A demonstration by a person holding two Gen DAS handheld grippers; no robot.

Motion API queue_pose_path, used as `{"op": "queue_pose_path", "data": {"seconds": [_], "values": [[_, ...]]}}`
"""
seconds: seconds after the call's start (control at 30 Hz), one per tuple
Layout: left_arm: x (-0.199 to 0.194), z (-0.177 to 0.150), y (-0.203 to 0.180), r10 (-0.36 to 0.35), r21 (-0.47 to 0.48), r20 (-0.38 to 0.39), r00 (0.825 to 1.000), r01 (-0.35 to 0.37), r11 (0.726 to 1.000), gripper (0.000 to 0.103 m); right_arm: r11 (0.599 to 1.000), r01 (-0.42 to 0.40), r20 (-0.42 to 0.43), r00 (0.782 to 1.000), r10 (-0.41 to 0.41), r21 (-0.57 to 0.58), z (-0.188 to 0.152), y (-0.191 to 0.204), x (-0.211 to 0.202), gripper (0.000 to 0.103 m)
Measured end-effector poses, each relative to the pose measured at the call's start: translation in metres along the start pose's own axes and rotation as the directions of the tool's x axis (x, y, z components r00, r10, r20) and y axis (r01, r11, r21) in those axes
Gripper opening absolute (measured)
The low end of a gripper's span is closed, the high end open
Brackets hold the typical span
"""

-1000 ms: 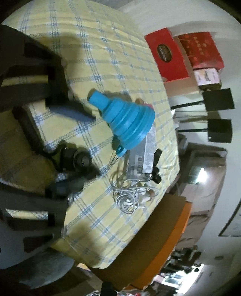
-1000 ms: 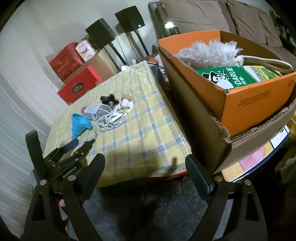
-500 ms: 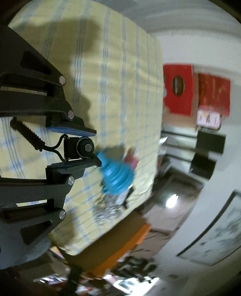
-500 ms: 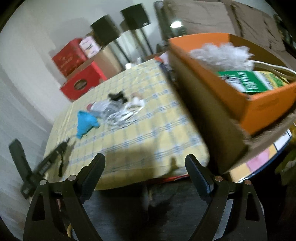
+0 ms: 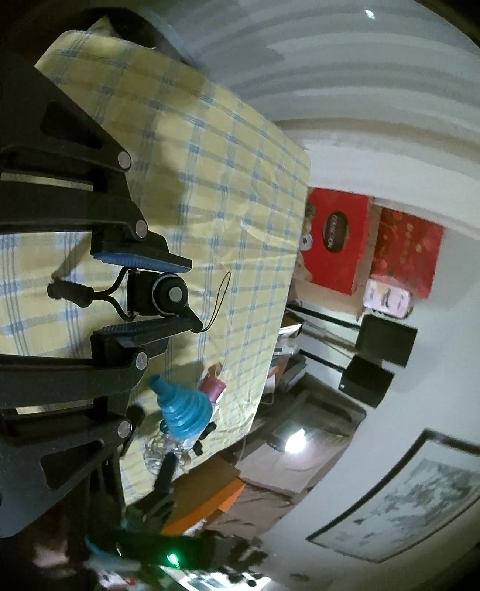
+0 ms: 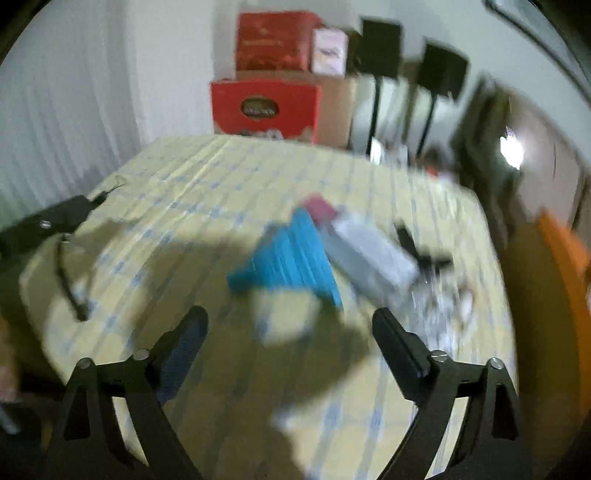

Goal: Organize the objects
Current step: 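Grasp the blue collapsible funnel with the right gripper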

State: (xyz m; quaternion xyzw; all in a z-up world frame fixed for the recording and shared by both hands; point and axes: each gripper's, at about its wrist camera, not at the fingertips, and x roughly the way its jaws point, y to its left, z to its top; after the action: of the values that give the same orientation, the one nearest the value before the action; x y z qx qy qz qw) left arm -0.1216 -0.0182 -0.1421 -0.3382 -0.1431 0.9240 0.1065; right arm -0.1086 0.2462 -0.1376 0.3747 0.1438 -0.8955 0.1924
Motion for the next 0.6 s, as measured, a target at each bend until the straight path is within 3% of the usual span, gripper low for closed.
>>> {"op": "queue_pose_path", "data": {"seconds": [0.07, 0.17, 0.27, 0.43, 0.5, 0.57, 0.6], "values": [[0.001, 0.001, 0.010, 0.008, -0.027, -0.004, 1.000, -0.008, 1.000, 0.023, 0.998, 0.013, 0.052, 0.999, -0.010, -0.058, 0.005, 0.010, 0.008, 0.103], [-0.002, 0.001, 0.018, 0.054, -0.010, 0.015, 0.998, -0.054, 0.998, 0.023, 0.997, -0.005, 0.024, 1.000, 0.007, -0.080, 0.011, 0.013, 0.028, 0.103], [-0.004, 0.002, 0.023, 0.055, -0.023, 0.030, 0.998, -0.055, 0.998, 0.023, 0.993, -0.060, 0.041, 0.997, 0.065, -0.105, 0.014, 0.016, 0.032, 0.103], [-0.005, -0.004, 0.025, 0.095, 0.000, 0.064, 0.993, -0.095, 0.995, 0.023, 0.992, -0.116, 0.009, 0.993, 0.116, -0.050, 0.018, 0.009, 0.046, 0.102], [-0.005, -0.006, 0.026, 0.110, 0.013, 0.065, 0.992, -0.111, 0.994, 0.023, 0.988, -0.151, 0.014, 0.988, 0.151, -0.034, 0.019, 0.005, 0.046, 0.093], [-0.004, -0.005, 0.029, 0.114, 0.009, 0.065, 0.991, -0.115, 0.993, 0.023, 0.993, -0.116, 0.004, 0.993, 0.116, -0.031, 0.019, 0.004, 0.046, 0.072], [-0.004, -0.005, 0.031, 0.116, 0.005, 0.064, 0.991, -0.117, 0.993, 0.023, 0.995, -0.093, -0.018, 0.996, 0.092, -0.036, 0.018, 0.003, 0.048, 0.071]]}}
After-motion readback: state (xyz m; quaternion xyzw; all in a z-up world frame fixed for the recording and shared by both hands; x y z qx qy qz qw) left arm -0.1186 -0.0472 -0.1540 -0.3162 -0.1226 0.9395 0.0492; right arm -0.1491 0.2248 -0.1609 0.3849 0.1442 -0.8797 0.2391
